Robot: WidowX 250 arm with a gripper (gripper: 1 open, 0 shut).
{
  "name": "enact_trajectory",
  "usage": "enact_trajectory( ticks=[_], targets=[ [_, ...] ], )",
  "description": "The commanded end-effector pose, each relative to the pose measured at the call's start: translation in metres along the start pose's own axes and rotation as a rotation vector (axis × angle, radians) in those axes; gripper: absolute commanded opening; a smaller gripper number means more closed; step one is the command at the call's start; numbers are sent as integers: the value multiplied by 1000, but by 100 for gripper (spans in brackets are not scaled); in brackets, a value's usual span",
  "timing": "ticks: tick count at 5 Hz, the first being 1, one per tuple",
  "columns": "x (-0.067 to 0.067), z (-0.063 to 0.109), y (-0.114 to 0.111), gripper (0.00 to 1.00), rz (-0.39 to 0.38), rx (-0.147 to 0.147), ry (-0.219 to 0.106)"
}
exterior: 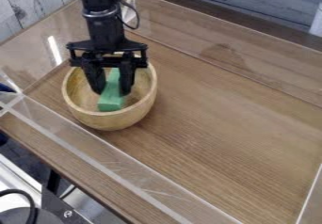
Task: Remove the green block from inside the brown bowl and put it on the table
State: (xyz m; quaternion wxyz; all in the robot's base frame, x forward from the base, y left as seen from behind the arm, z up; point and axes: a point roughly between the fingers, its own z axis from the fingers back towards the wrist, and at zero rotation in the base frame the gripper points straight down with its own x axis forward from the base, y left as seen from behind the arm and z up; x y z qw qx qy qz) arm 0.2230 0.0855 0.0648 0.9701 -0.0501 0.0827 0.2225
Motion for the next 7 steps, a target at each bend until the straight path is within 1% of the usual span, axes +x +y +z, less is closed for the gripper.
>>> enact_trajectory(
  ticks=[1, 3, 5, 6, 7],
  targets=[
    [8, 26, -6, 0, -13, -9, -91],
    [9, 37, -11, 0, -14, -24, -89],
    [13, 57, -29, 0, -39, -63, -87],
    [17, 68, -51, 0, -75, -84, -82],
    [25, 66, -87, 0, -132, -86, -69]
  ],
)
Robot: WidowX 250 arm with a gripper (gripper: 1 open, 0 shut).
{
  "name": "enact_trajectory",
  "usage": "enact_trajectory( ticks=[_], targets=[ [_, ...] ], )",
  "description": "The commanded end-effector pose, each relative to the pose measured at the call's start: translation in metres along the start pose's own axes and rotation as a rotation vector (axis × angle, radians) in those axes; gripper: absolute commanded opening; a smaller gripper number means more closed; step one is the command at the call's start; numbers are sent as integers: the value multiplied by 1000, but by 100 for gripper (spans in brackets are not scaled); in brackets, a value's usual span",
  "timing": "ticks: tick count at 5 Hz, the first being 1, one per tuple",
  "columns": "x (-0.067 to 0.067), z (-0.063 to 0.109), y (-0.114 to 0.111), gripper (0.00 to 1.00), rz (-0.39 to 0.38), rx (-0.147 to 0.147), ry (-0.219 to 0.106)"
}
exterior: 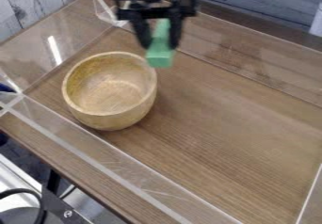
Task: Remove the green block from inside the brown bowl and put it on the table
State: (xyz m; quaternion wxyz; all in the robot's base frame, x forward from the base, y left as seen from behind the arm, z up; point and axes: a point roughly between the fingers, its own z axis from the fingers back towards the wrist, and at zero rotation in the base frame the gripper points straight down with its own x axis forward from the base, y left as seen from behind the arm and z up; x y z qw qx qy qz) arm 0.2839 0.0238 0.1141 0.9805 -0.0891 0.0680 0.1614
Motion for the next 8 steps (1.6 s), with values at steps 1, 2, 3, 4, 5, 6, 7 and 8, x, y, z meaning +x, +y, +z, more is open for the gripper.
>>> enact_trajectory(
  ticks=[1, 2, 3, 4, 5, 6, 7, 8],
  targets=[
    [3, 4, -44, 0, -66, -8, -53],
    [-5, -15, -43, 0, -114, 39, -26],
    [-9, -44, -39, 0, -132, 72, -5],
    [-9, -68, -39, 0, -150, 93, 7],
    [-5, -81, -40, 0, -158, 107, 11],
    [-3, -84, -40, 0, -158, 113, 14],
    [-3, -83, -41, 100, -159, 118, 18],
    [-3, -80, -41, 100, -161, 121, 20]
  ],
)
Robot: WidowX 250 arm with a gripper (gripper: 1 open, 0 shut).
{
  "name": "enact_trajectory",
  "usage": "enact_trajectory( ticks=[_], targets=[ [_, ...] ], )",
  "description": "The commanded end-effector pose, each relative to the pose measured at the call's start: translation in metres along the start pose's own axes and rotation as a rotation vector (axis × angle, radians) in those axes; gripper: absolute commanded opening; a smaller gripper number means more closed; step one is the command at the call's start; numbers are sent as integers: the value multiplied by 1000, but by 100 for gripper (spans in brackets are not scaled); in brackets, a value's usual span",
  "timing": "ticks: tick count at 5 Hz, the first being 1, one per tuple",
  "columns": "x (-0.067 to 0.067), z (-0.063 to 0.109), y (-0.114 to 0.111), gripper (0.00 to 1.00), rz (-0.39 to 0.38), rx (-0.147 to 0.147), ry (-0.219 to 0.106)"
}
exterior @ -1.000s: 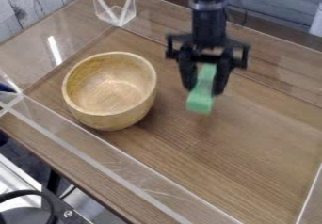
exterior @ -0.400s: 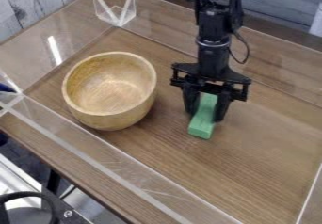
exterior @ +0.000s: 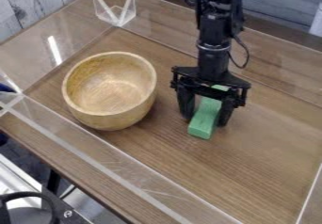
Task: Remove the green block from inside the brown bowl and put it on the table
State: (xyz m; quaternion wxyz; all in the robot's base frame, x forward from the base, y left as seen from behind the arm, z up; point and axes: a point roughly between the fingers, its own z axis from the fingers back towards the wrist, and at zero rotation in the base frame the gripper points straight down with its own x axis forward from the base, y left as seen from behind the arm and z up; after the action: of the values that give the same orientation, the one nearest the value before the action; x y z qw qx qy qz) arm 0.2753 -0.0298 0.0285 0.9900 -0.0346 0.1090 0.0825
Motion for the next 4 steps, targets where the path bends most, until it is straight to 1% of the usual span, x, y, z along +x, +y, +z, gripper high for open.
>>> enact_trajectory(
  ticks=[1, 2, 3, 4],
  targets=[
    [6, 25, -4, 100, -20, -9, -66],
    [4, 34, -4, 100, -26, -13, -75],
    [2, 46, -4, 100, -35, -17, -93],
    [3, 47, -4, 100, -46, -10, -104]
  ],
)
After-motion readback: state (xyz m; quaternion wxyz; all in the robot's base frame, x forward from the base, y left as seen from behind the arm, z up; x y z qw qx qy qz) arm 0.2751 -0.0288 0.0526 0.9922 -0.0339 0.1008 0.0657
